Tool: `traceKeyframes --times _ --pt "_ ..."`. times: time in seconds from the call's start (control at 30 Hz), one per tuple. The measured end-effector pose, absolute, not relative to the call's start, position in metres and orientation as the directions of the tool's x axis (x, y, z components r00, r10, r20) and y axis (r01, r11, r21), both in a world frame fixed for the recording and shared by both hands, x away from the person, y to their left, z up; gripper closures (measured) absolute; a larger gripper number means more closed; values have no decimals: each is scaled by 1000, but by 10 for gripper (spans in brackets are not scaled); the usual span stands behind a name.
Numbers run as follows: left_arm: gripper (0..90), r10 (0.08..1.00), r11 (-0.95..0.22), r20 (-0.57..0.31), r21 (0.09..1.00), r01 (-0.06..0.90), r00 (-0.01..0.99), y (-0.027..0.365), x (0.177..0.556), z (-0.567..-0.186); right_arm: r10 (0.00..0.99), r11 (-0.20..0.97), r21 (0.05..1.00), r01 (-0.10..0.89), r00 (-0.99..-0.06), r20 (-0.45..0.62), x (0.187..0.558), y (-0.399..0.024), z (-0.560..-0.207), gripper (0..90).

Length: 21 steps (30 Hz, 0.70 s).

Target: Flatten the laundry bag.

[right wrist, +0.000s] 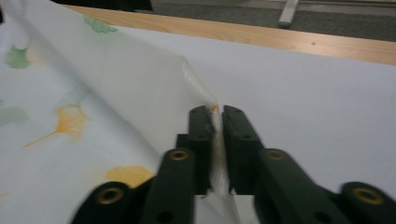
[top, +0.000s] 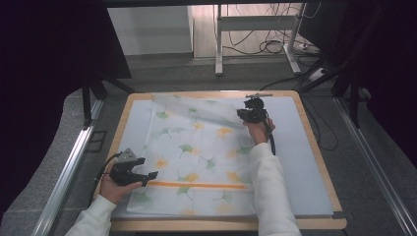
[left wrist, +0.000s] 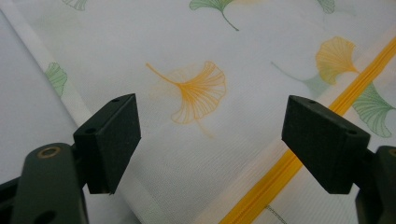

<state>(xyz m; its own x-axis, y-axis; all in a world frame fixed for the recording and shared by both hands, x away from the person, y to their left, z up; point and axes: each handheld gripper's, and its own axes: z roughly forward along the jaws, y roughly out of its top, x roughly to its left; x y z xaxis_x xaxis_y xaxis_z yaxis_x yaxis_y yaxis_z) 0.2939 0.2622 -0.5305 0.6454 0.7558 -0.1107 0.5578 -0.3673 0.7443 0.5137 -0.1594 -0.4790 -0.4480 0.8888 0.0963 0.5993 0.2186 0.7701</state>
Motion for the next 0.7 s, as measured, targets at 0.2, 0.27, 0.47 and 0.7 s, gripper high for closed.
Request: traceKeyframes --times 0.2,0.27,0.47,0.7 --pt "193 755 -367 -112 745 557 647 263 295 -530 930 183 785 592 -363 57 512 -167 -473 478" --pt "193 754 -369 -110 745 556 648 262 294 -530 935 177 793 583 -352 49 506 -170 -467 432" --pt "193 754 -367 -109 747 554 647 262 294 -530 915 196 805 560 -400 55 479 -177 -455 380" --pt "192 758 -365 -109 746 557 644 261 294 -530 854 234 817 527 -513 87 437 -178 -450 428"
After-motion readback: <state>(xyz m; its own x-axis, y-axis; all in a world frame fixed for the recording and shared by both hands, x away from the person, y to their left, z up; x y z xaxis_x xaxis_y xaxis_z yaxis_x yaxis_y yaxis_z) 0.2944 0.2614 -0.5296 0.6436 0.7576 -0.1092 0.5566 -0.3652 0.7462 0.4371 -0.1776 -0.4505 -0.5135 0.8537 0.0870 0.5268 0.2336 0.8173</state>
